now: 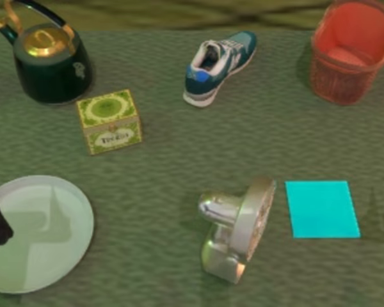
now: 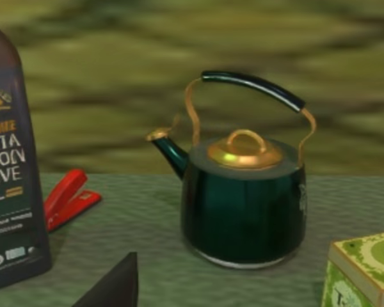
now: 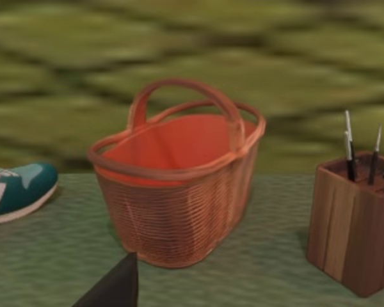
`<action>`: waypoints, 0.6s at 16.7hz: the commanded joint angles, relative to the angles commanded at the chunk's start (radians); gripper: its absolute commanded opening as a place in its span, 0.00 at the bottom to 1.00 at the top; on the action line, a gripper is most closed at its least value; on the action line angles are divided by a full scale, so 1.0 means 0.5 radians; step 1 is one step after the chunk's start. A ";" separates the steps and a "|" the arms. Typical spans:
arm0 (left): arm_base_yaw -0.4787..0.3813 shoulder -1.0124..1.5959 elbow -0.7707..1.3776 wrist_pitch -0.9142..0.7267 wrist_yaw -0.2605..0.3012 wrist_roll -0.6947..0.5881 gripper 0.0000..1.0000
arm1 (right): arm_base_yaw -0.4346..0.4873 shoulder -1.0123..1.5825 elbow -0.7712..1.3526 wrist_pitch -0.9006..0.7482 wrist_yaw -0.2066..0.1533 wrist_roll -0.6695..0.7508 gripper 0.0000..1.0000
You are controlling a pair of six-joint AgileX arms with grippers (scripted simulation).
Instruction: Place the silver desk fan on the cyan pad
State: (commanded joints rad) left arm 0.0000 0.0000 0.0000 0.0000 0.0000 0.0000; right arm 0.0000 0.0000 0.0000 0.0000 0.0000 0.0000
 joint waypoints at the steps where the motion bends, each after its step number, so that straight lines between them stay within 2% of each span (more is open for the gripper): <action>1: 0.000 0.000 0.000 0.000 0.000 0.000 1.00 | 0.000 0.000 0.000 0.000 0.000 0.000 1.00; 5: 0.000 0.000 0.000 0.000 0.000 0.000 1.00 | 0.068 0.124 0.115 -0.121 -0.003 0.086 1.00; 10: 0.000 0.000 0.000 0.000 0.000 0.000 1.00 | 0.346 0.746 0.689 -0.648 -0.001 0.495 1.00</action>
State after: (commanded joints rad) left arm 0.0000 0.0000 0.0000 0.0000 0.0000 0.0000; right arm 0.1728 0.3728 0.3447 -0.3240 -0.0006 0.2476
